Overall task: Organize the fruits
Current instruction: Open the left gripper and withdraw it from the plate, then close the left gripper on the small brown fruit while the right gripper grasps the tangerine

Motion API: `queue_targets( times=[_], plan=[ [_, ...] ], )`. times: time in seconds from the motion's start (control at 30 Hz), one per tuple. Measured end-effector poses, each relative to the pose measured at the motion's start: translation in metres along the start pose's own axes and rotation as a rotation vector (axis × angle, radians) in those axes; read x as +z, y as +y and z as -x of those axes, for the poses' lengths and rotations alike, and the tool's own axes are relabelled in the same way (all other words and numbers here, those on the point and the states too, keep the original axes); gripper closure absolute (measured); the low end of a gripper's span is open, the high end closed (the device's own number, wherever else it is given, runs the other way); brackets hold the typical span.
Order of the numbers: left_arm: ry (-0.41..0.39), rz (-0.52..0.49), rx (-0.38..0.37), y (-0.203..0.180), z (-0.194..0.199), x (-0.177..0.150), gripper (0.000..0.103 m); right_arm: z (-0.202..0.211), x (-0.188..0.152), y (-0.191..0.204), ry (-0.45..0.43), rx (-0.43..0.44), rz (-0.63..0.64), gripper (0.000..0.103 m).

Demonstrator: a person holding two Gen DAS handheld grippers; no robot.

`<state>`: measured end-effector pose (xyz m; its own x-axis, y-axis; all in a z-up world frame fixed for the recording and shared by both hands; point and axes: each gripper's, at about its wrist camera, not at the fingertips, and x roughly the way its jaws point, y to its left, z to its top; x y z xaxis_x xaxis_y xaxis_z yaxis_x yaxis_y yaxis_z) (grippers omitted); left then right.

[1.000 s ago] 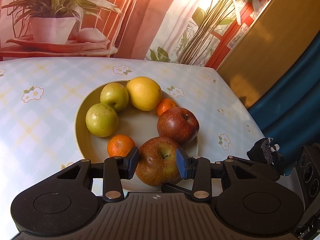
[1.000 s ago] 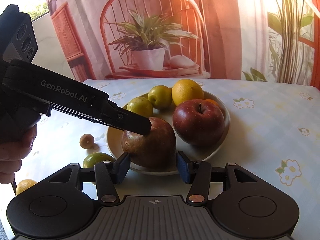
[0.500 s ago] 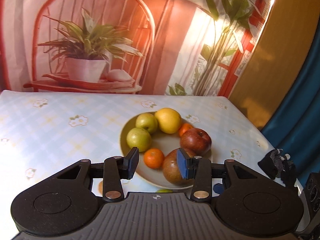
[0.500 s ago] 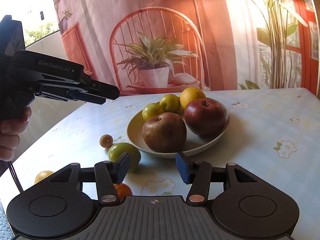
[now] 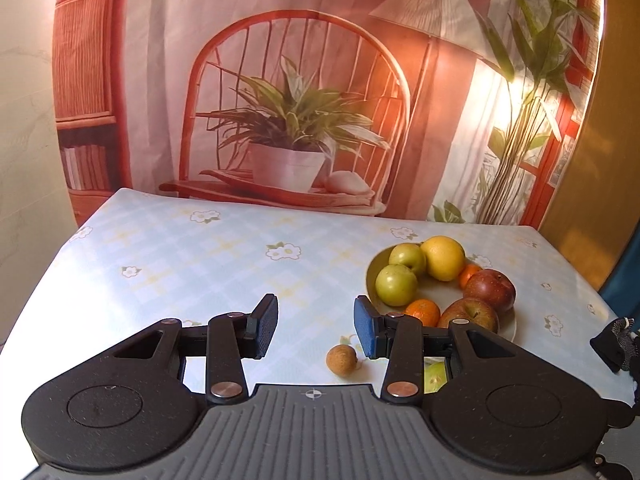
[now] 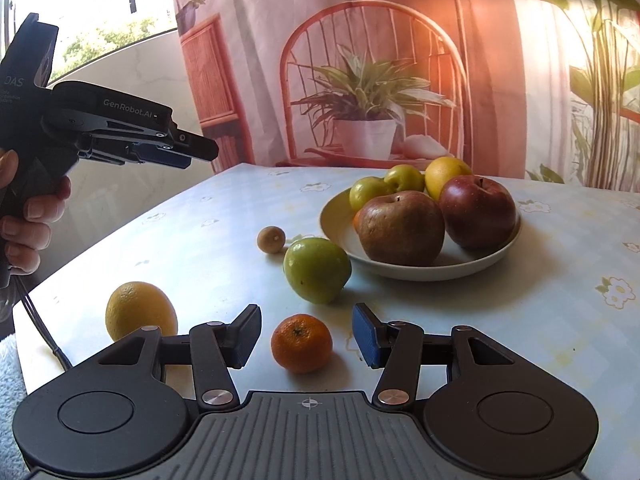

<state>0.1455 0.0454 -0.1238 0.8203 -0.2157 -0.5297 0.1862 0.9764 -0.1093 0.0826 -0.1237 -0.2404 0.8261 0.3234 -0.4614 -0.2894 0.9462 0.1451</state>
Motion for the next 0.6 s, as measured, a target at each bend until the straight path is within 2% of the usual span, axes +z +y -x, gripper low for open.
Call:
queue_targets(
  times=[0.23,0.6],
  plan=[
    [-0.003,0.026,0.041,0.003,0.011,-0.017,0.059,-0.005,-0.003,0.0,0.046,0.021,-0.002,0.063],
    [0.019,0.105,0.074,0.011,0.011,-0.029,0.058,-0.013,-0.003,-0.006,0.087,0.019,-0.049,0.064]
  ],
)
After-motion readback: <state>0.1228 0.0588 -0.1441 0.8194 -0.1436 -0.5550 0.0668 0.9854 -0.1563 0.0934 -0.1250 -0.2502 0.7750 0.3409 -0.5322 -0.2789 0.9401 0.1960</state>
